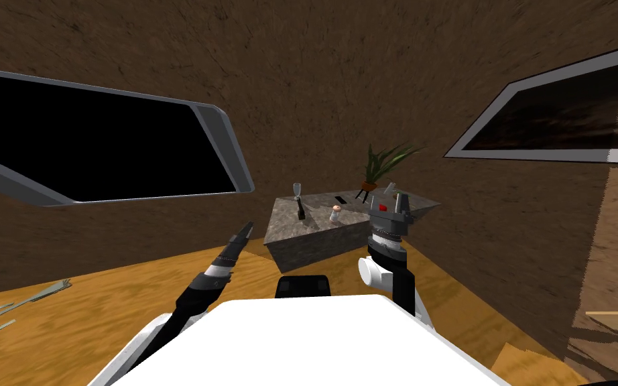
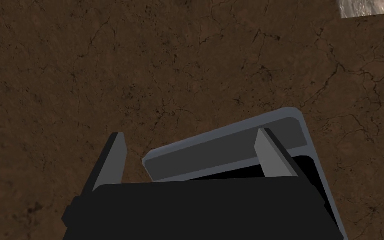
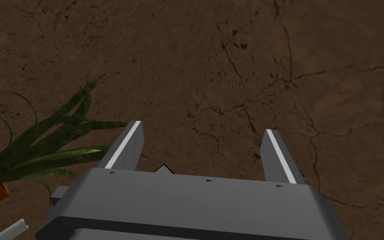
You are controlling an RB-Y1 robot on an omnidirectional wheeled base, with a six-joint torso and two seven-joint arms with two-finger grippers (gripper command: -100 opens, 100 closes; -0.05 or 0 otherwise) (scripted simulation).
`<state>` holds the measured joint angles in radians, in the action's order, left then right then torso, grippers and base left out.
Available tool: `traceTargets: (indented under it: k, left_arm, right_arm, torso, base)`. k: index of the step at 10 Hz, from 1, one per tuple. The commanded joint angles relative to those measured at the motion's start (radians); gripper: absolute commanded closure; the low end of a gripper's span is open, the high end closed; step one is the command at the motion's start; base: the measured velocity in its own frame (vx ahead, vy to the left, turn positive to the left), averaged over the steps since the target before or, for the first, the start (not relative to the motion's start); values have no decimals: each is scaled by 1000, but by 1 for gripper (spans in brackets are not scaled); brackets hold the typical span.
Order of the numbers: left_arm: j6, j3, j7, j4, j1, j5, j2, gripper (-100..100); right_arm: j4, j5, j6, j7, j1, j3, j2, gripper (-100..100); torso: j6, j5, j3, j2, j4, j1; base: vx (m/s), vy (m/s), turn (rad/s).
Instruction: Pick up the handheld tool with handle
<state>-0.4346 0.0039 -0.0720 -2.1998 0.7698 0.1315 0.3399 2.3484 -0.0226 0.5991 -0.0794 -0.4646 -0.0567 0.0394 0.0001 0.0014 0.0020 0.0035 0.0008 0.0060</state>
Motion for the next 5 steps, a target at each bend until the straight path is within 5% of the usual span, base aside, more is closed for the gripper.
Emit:
traceTargets:
  k: [1,5]
  left_arm:
    - [-5,0,-27,9,19,24,28,-100]
    - [-14,35,-102,51,77,106,133,-100]
  right_arm:
    - [0,0,0,0,0,0,0,0]
    - [0,0,0,0,0,0,0,0]
  torso:
    - [0,0,0,0,0,0]
    - [0,0,-1,-1,0,-1]
  base:
    - [-47,61,-43]
    - [-42,60,-77]
